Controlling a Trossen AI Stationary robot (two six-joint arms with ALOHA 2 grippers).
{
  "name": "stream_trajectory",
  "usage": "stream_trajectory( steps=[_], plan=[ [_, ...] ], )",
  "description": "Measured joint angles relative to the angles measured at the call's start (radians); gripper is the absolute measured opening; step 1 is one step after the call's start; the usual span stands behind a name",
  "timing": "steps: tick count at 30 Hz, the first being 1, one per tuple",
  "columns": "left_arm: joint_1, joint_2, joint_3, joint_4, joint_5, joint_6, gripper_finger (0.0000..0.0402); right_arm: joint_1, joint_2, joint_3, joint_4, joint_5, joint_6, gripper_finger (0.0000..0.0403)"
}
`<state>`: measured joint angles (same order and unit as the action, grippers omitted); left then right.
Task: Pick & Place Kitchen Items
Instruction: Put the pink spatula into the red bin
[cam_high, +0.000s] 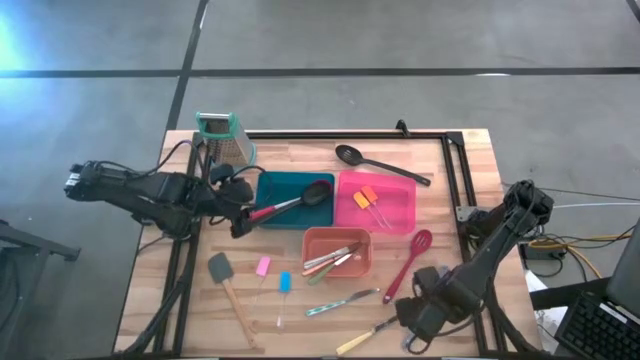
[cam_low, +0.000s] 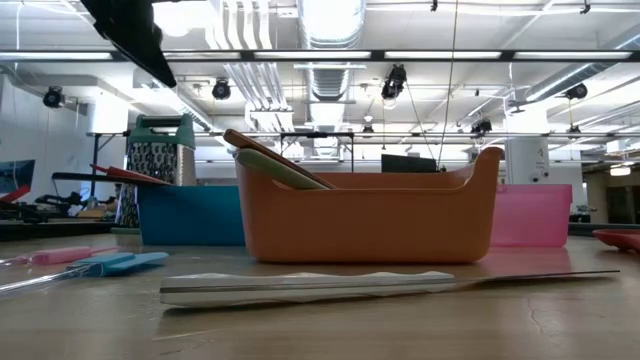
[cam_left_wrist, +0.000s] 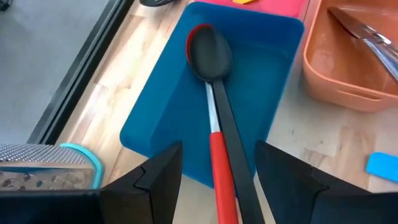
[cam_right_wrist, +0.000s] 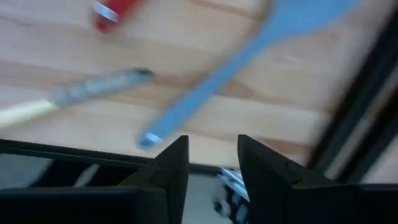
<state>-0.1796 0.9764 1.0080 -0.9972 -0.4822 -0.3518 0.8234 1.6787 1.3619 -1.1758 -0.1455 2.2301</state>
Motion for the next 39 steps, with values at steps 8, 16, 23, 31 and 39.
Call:
stream_trajectory(
  steps=[8, 16, 23, 31, 39],
  plan=[
    [0.034, 0.0, 0.0, 0.001, 0.0, 0.013, 0.0204, 0.05, 0.0, -0.066, 0.077, -0.065, 0.049, 0.0175],
    [0.048, 0.0, 0.0, 0.023, 0.0, -0.037, 0.0204, 0.023, 0.018, -0.109, 0.089, -0.03, 0.025, 0.0167],
    [0.047, -0.001, 0.051, -0.016, 0.079, -0.118, 0.0204, -0.102, -0.122, -0.109, 0.04, 0.352, -0.276, 0.0145],
    [0.004, -0.002, 0.091, -0.143, 0.166, -0.361, 0.0185, -0.247, -0.338, -0.105, 0.112, 0.847, -0.933, 0.0117],
    [-0.152, 0.037, 0.084, -0.096, 0.356, -0.737, 0.0115, -0.369, -0.482, -0.083, 0.117, 0.986, -1.274, 0.0093]
  ],
)
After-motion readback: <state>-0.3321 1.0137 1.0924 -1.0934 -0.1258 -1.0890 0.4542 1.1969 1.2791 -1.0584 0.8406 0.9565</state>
